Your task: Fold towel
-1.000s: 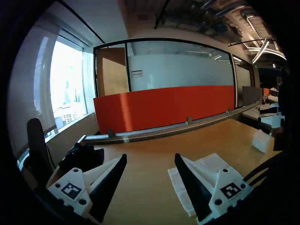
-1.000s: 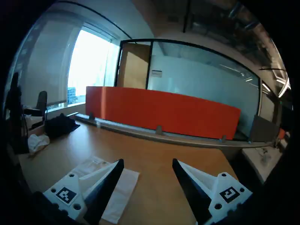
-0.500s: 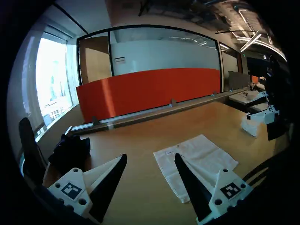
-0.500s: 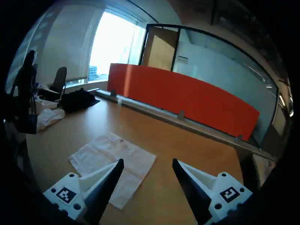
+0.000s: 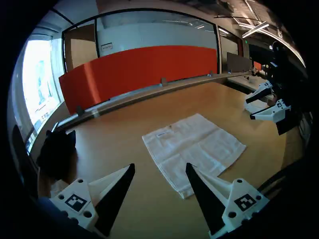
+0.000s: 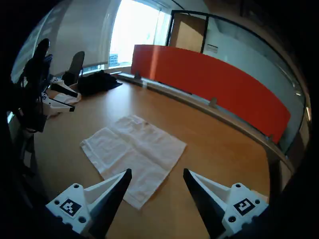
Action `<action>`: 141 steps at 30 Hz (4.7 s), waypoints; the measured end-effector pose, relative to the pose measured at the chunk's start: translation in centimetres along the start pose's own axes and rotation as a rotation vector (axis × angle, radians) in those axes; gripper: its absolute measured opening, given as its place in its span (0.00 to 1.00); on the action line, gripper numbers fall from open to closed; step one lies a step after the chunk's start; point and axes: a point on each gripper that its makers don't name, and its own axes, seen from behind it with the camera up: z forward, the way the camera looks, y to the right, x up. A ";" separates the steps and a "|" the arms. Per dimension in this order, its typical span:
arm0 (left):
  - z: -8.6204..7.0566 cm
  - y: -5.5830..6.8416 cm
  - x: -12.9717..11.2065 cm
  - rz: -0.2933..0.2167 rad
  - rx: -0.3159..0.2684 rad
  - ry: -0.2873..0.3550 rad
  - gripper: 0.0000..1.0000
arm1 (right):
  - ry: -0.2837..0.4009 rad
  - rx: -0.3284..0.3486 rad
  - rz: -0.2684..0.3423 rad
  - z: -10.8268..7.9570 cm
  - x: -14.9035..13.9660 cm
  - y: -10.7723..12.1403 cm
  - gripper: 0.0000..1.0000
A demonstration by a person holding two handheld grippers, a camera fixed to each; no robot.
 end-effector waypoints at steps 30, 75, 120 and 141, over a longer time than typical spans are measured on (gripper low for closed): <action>5.4 5.4 -10.2 0.043 -0.182 -0.278 0.94 | -0.253 0.171 -0.068 3.5 -10.1 -3.7 0.99; 7.1 6.3 -11.8 0.002 -0.190 -0.380 0.12 | -0.315 0.258 -0.060 4.1 -11.7 -4.9 0.14; -0.8 6.7 -2.3 -0.153 -0.212 -0.334 0.09 | -0.152 0.220 -0.005 -4.2 -0.6 -4.1 0.11; -1.5 6.6 -1.9 -0.181 -0.214 -0.357 0.09 | -0.171 0.234 -0.010 -4.3 -0.1 -4.2 0.11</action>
